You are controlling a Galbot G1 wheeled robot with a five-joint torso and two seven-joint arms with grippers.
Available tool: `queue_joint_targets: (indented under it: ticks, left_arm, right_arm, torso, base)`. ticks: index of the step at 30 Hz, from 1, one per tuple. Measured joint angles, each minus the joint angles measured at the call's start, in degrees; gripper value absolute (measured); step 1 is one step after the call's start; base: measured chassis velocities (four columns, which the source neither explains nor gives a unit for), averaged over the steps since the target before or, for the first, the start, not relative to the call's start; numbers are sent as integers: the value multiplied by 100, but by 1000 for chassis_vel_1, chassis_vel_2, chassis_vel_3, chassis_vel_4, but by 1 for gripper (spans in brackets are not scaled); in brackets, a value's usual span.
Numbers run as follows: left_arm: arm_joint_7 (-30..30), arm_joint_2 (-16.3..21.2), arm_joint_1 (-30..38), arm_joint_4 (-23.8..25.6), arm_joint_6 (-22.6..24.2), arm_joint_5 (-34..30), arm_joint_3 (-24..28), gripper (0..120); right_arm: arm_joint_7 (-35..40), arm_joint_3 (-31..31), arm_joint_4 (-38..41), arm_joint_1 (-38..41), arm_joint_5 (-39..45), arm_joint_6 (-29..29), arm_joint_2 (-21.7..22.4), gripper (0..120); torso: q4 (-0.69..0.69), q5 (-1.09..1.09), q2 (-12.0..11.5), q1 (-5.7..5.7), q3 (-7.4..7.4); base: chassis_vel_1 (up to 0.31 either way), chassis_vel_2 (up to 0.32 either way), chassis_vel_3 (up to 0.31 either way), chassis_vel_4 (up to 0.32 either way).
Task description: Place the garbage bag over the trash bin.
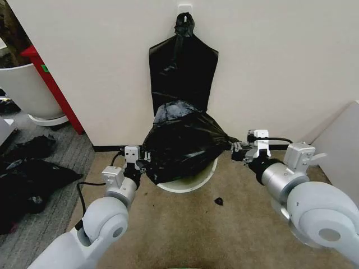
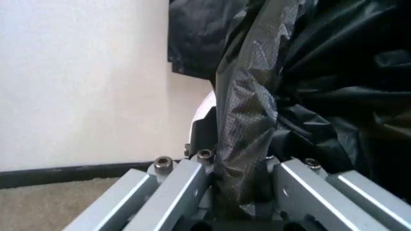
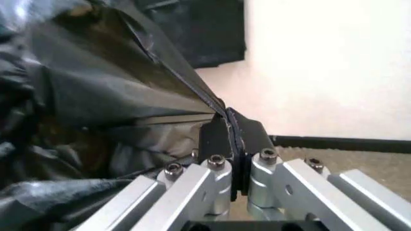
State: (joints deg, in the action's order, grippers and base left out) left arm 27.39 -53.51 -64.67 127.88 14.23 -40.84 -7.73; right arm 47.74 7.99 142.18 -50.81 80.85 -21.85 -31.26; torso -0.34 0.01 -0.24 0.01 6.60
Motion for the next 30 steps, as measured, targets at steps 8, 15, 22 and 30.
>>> queue_joint_targets:
  ticks: [8, 15, 22, 30]
  left_arm:
    - [-160, -73, -11, -32, -167, -231, -51, 1]
    - [-4, -223, 251, -223, -183, -620, -68, 1]
    - [167, -296, 491, -289, -80, -1196, -72, 1]
    - [382, -276, 655, -268, 78, -1965, -104, 1]
  right_arm:
    - [-79, 21, -256, -161, 79, -216, 35, 0]
    - [-42, 2, -162, -341, 122, -263, 84, 0]
    - [-40, -67, -147, -487, 98, -266, 39, 0]
    - [-751, -128, -393, -604, -306, -149, -60, 0]
  torso:
    - [0, 0, 0, 0, 0]
    - [0, -1, 0, 0, 0]
    - [0, 0, 0, 0, 0]
    - [0, 0, 0, 0, 0]
  base:
    - [0, 0, 0, 0]
    - [0, 0, 0, 0]
    - [0, 0, 0, 0]
    - [0, 0, 0, 0]
